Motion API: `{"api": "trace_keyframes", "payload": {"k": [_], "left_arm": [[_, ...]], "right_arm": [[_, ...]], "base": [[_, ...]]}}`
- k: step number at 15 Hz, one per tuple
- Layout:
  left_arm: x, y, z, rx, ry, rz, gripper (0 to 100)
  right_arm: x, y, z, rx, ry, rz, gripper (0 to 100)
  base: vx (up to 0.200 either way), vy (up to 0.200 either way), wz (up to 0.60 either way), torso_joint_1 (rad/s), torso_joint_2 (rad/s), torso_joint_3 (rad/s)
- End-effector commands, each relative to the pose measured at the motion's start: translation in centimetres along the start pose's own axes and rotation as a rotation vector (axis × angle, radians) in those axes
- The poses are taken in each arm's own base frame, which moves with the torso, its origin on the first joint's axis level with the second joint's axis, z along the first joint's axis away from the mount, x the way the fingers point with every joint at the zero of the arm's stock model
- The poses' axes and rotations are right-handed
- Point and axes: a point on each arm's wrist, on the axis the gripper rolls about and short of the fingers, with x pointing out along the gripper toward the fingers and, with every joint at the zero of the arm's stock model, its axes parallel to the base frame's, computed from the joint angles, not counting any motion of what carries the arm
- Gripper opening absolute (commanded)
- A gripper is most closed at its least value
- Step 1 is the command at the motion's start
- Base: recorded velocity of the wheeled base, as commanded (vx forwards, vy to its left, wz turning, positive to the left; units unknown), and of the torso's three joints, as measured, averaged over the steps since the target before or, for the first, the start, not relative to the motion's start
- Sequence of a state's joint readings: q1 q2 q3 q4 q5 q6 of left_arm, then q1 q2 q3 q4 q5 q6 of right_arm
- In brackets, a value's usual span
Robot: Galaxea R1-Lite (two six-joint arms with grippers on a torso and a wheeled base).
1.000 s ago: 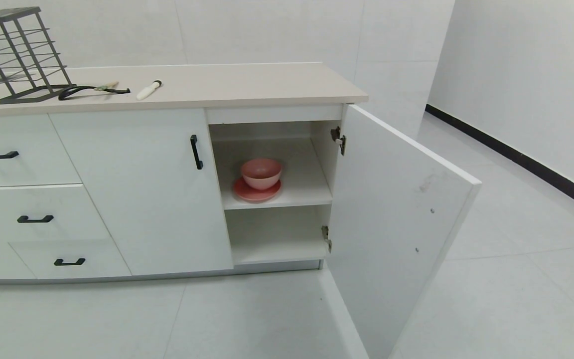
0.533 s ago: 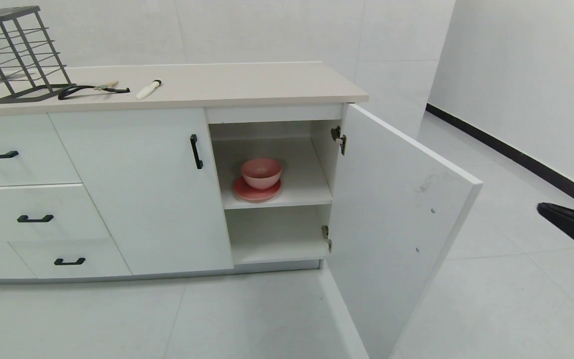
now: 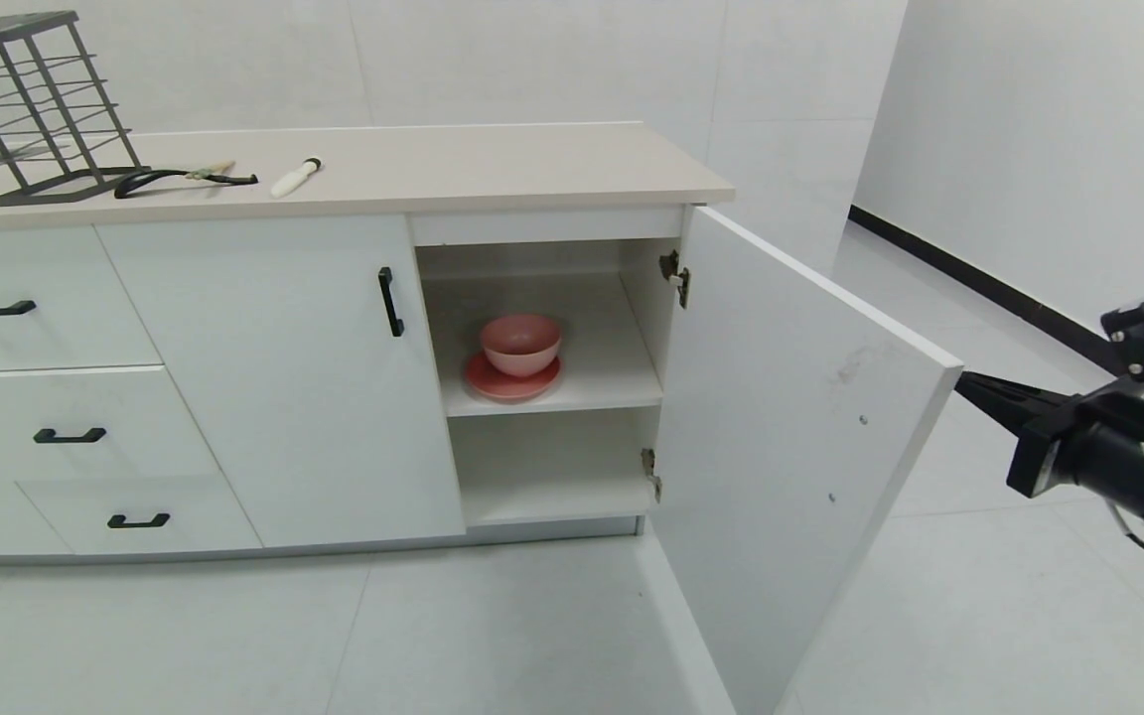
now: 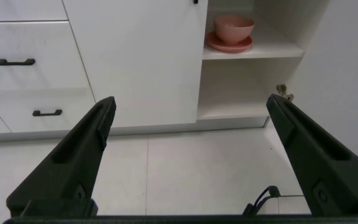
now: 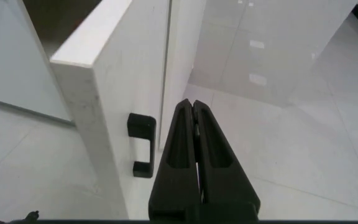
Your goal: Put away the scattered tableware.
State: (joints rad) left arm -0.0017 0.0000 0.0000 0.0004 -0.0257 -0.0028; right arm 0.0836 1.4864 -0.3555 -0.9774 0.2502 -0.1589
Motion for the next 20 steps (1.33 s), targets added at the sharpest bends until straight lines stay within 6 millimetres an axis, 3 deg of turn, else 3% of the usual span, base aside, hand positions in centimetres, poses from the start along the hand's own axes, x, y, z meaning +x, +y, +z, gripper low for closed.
{"api": "trace_keyframes", "payload": {"k": [1, 6, 12, 20], "left_arm": [[0.0, 0.0, 0.0, 0.000, 0.001, 0.000, 100], [0.0, 0.0, 0.0, 0.000, 0.000, 0.000, 100], [0.0, 0.0, 0.0, 0.000, 0.000, 0.000, 100], [0.0, 0.0, 0.0, -0.002, 0.000, 0.001, 100]], "right_arm": [[2.0, 0.1, -1.7, 0.009, 0.057, 0.025, 0], [3.7, 0.4, -2.5, -0.016, 0.017, 0.103, 0], [4.0, 1.2, -2.3, -0.043, -0.024, 0.161, 0], [4.4, 5.3, -1.2, -0.070, -0.076, 0.318, 0]], "base": [[0.000, 0.000, 0.00, 0.000, 0.00, 0.000], [0.000, 0.000, 0.00, 0.000, 0.00, 0.000], [0.000, 0.000, 0.00, 0.000, 0.00, 0.000], [0.000, 0.000, 0.00, 0.000, 0.00, 0.000]]}}
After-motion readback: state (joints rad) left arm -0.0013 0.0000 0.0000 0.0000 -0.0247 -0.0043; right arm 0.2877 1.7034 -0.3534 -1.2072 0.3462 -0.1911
